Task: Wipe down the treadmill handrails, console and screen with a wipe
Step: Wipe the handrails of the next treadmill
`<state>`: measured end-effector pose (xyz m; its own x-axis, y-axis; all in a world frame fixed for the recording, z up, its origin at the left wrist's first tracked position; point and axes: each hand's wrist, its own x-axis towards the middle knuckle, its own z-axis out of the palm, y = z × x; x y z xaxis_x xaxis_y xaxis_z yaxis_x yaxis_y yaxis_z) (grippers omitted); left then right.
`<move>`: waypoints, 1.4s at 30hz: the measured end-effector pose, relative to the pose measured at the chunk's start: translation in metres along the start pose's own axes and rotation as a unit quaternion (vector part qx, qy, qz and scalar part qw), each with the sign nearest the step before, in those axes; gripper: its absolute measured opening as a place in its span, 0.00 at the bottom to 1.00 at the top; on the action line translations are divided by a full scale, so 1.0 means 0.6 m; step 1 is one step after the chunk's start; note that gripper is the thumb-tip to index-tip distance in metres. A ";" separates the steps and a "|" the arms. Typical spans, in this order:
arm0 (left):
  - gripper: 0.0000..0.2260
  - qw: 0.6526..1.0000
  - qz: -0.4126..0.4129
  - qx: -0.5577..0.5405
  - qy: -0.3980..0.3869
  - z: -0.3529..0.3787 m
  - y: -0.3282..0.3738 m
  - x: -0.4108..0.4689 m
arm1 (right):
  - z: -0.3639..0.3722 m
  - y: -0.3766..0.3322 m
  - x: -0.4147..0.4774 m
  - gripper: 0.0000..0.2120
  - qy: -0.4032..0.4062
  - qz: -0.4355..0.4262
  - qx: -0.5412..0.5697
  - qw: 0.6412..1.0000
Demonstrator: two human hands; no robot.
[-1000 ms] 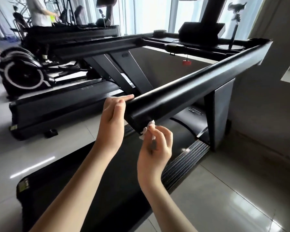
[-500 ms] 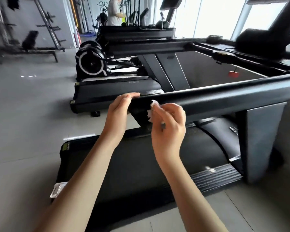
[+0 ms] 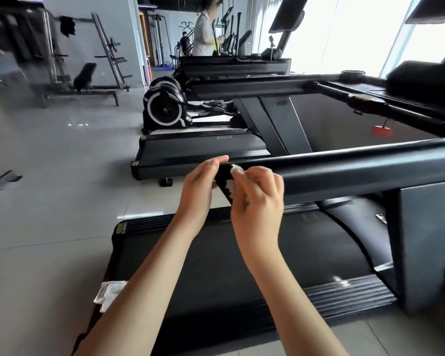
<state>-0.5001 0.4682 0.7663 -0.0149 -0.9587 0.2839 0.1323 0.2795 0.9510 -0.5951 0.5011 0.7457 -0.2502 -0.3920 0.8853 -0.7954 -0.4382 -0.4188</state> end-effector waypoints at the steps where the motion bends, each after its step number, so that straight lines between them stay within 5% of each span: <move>1: 0.13 1.000 -0.004 -0.009 -0.001 0.000 0.000 -0.002 | 0.002 -0.007 -0.004 0.08 -0.018 -0.014 -0.002 1.000; 13: 0.13 0.996 -0.046 -0.079 -0.006 -0.005 -0.003 -0.006 | 0.008 -0.031 0.013 0.08 -0.075 -0.063 -0.036 0.995; 19: 0.14 0.997 -0.043 -0.068 -0.010 -0.006 -0.001 -0.006 | -0.014 0.011 0.029 0.07 0.016 -0.004 -0.041 0.999; 24: 0.11 0.997 -0.038 -0.069 -0.029 -0.007 0.002 -0.010 | 0.004 -0.008 -0.017 0.07 -0.024 -0.036 -0.025 0.999; 29: 0.09 0.998 -0.040 -0.054 -0.014 -0.004 0.003 -0.010 | -0.020 0.042 -0.004 0.07 0.064 0.032 -0.039 0.997; 34: 0.09 0.998 -0.036 -0.054 -0.006 -0.001 0.003 -0.011 | -0.001 0.018 -0.041 0.09 0.015 -0.003 -0.019 1.000; 39: 0.08 0.999 -0.033 -0.031 -0.003 0.001 0.006 -0.014 | -0.017 0.051 -0.026 0.05 0.090 0.045 -0.032 0.994; 42: 0.10 1.000 -0.025 -0.004 0.002 0.004 0.008 -0.017 | -0.005 0.038 -0.059 0.06 0.067 0.042 -0.015 0.997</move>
<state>-0.5016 0.4797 0.7684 -0.0179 -0.9718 0.2353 0.1389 0.2306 0.9631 -0.6057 0.5073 0.7057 -0.3862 -0.3148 0.8670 -0.7842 -0.3829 -0.4883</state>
